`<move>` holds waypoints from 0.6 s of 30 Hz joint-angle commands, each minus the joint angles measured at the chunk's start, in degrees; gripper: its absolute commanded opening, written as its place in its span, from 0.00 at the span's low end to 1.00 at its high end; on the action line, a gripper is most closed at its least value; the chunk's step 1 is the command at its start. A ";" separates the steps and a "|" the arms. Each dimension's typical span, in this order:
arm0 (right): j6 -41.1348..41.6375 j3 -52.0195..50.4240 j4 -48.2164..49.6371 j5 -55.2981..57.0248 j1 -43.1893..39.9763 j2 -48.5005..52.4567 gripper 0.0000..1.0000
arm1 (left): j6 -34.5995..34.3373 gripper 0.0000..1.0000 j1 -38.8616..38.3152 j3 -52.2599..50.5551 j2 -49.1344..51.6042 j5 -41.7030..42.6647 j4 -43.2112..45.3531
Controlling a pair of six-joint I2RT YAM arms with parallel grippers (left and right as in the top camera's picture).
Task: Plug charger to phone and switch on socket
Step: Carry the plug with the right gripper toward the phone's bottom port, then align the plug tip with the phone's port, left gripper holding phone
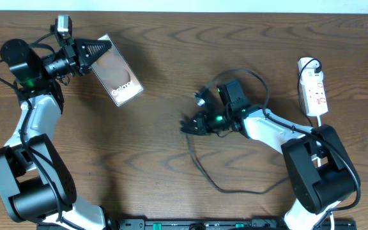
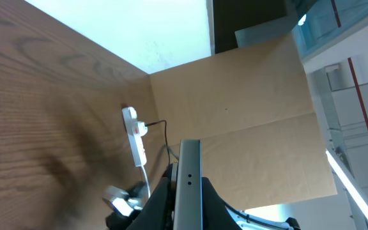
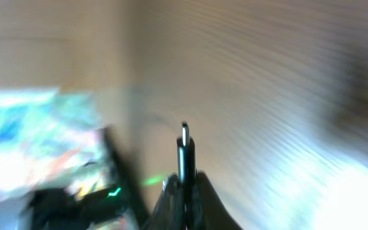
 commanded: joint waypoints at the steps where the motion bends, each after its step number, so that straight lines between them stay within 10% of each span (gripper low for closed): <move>1: -1.68 0.07 8.20 -19.93 1.40 -0.24 0.01 | 0.63 0.07 -0.20 1.16 -0.22 1.55 0.50; 18: 16.63 0.07 40.63 -23.85 5.09 -0.24 0.01 | 2.12 0.07 -6.36 1.18 -0.22 1.97 1.60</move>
